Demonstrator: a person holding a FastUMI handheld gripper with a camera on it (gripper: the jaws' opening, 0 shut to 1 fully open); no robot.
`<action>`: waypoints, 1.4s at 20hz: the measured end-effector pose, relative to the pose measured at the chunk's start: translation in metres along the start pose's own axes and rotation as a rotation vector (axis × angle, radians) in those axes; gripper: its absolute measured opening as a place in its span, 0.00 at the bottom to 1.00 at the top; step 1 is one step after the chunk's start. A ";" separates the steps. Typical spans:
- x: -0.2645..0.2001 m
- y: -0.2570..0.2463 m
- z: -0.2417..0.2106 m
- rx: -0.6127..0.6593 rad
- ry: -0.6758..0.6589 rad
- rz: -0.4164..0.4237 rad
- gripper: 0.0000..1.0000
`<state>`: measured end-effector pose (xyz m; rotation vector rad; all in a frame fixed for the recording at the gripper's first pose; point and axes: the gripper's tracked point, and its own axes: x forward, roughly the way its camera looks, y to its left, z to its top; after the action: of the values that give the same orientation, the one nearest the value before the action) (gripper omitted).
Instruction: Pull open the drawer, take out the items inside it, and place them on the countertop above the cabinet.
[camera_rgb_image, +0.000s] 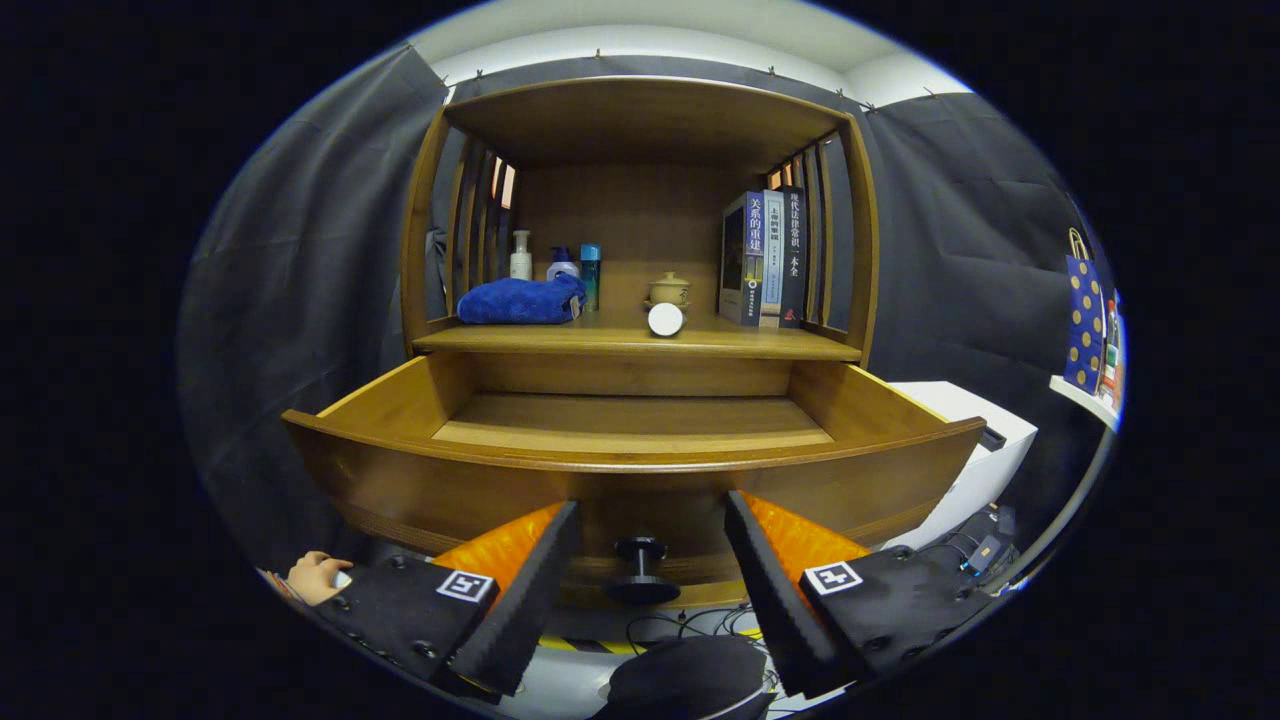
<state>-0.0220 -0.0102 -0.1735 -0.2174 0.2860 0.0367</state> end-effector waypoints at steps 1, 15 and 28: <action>0.004 0.000 0.002 -0.004 -0.003 -0.001 0.97; 0.072 0.005 0.025 0.000 -0.019 0.001 0.96; 0.125 0.005 0.040 -0.031 -0.027 -0.013 0.96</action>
<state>0.1086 0.0043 -0.1731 -0.2498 0.2574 0.0309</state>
